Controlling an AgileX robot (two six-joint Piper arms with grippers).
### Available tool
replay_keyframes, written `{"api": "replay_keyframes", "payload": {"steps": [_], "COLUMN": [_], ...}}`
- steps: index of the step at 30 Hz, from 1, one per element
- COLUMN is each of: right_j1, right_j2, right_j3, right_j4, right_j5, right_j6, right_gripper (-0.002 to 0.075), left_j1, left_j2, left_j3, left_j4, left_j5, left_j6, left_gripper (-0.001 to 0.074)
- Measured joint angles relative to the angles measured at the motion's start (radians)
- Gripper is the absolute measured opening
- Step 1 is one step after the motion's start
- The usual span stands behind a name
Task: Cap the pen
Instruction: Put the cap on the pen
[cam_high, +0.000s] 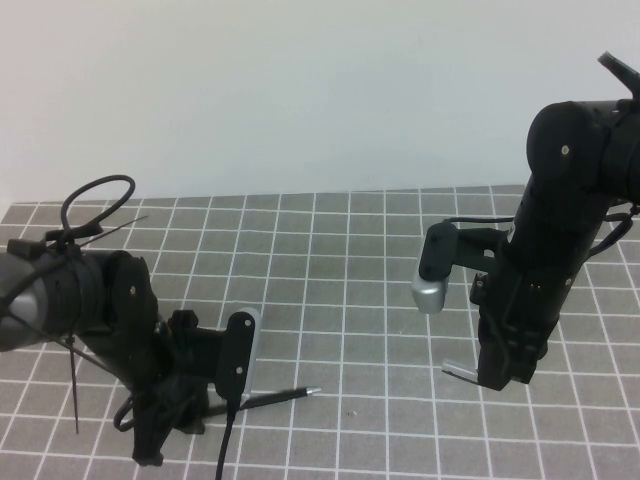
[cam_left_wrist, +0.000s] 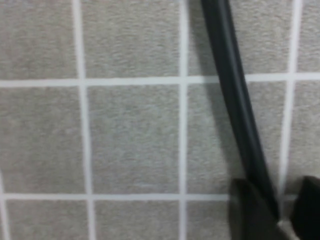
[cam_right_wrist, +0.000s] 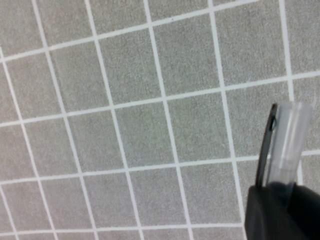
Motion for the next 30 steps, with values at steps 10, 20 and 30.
{"api": "replay_keyframes", "payload": {"steps": [10, 20, 30], "right_j1": [0.0, 0.0, 0.004], "right_j2": [0.0, -0.002, -0.06], "right_j3": [0.0, 0.0, 0.0], "right_j4": [0.0, 0.0, -0.002], "right_j5": [0.0, 0.0, 0.002], "right_j6": [0.0, 0.0, 0.037], "right_gripper": [0.0056, 0.0056, 0.0056], "left_j1": [0.0, 0.0, -0.002], "left_j2": [0.0, -0.102, -0.218], "left_j3": [0.0, 0.002, 0.002], "left_j4": [-0.002, 0.013, 0.045], "left_j5": [0.018, -0.034, -0.047], "left_j6": [0.0, -0.072, -0.072], "left_gripper": [0.004, 0.0039, 0.0039]}}
